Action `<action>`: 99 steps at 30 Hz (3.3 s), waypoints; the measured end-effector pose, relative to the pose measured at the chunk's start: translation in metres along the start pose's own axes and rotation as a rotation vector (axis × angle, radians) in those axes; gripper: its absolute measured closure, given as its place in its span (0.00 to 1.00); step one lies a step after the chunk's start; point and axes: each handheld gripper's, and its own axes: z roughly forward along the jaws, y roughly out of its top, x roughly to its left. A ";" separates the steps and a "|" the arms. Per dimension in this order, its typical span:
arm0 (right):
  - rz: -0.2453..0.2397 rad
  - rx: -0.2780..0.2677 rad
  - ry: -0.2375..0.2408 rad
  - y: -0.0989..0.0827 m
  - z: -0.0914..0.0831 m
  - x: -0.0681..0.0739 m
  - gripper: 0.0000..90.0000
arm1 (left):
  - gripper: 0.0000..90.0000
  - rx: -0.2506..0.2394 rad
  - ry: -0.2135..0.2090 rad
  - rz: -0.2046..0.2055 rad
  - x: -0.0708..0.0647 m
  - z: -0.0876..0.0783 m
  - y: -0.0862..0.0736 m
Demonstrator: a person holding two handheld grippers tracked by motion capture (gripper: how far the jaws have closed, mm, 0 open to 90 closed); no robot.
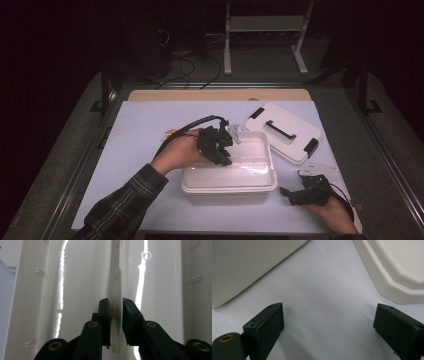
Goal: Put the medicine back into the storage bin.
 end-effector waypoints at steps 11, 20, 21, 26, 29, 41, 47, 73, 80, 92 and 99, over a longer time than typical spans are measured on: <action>0.001 0.000 0.000 0.000 0.000 0.000 0.10 | 0.98 0.012 0.008 0.025 -0.002 0.000 0.002; 0.001 0.001 0.000 0.000 0.000 0.000 0.10 | 0.98 -0.005 0.004 0.023 -0.003 -0.006 0.003; 0.000 0.000 0.000 0.000 0.000 0.000 0.10 | 0.98 -0.005 0.007 0.027 -0.003 -0.007 0.004; 0.001 0.000 0.001 0.000 0.000 0.000 0.10 | 0.98 -0.044 0.016 0.016 -0.003 -0.020 0.006; 0.001 -0.001 0.001 0.000 0.000 0.000 0.10 | 0.98 -0.063 0.017 0.010 -0.003 -0.028 0.007; 0.001 0.000 0.000 0.000 0.000 0.000 0.10 | 0.98 -0.083 0.062 -0.028 -0.003 -0.072 -0.006; 0.000 -0.001 0.000 0.000 0.000 0.000 0.10 | 0.98 -0.076 0.076 -0.051 -0.002 -0.083 -0.019; 0.001 -0.001 0.000 0.000 0.000 0.000 0.10 | 0.98 -0.052 0.205 -0.229 -0.004 -0.138 -0.119; -0.001 -0.001 -0.001 0.000 0.000 0.000 0.10 | 0.98 -0.053 0.235 -0.281 -0.007 -0.145 -0.145; -0.002 -0.001 -0.001 0.000 0.000 0.000 0.10 | 0.98 -0.027 0.293 -0.424 -0.015 -0.134 -0.213; -0.002 0.000 -0.001 0.000 0.000 0.000 0.10 | 0.98 -0.027 0.313 -0.465 -0.017 -0.118 -0.237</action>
